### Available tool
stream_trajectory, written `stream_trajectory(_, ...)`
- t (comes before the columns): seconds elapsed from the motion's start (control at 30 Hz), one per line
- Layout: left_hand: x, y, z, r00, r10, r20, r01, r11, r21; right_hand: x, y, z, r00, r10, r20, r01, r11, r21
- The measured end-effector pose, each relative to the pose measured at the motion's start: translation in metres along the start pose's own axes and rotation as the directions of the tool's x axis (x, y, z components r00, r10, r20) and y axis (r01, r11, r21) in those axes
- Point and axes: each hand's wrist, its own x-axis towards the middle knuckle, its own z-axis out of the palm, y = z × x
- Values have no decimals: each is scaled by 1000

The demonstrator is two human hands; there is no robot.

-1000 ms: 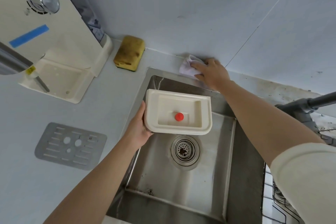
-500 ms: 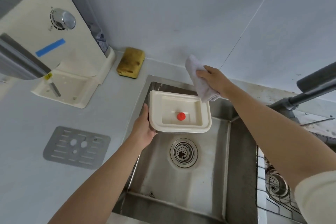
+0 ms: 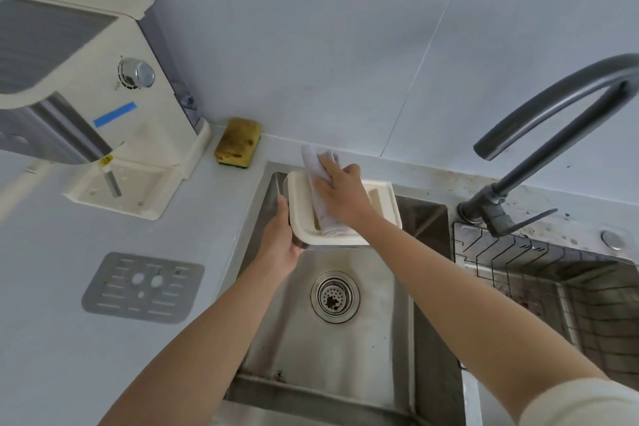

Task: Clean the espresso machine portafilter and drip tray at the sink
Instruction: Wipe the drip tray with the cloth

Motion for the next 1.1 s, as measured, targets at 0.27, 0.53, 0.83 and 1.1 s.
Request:
stream_trajectory(0.27,-17,1,14,999,33,-27,-30,996,84,-27,-15,5,999,43,7,-43,998,-39)
stream_trajectory(0.53,-19,2,7,993,113,35,-114,993,30,-62,-16,9,993,-23,120,19,999,34)
stream_trajectory(0.83,-22,9,-12,994,108,-13,-107,993,46,-80,-1,-13,940,-4,342,50,991,-127)
stream_trajectory(1.1,-30,9,-14,996,79,-46,-77,996,47,-71,-2,-71,983,-107,149,128,982,-141)
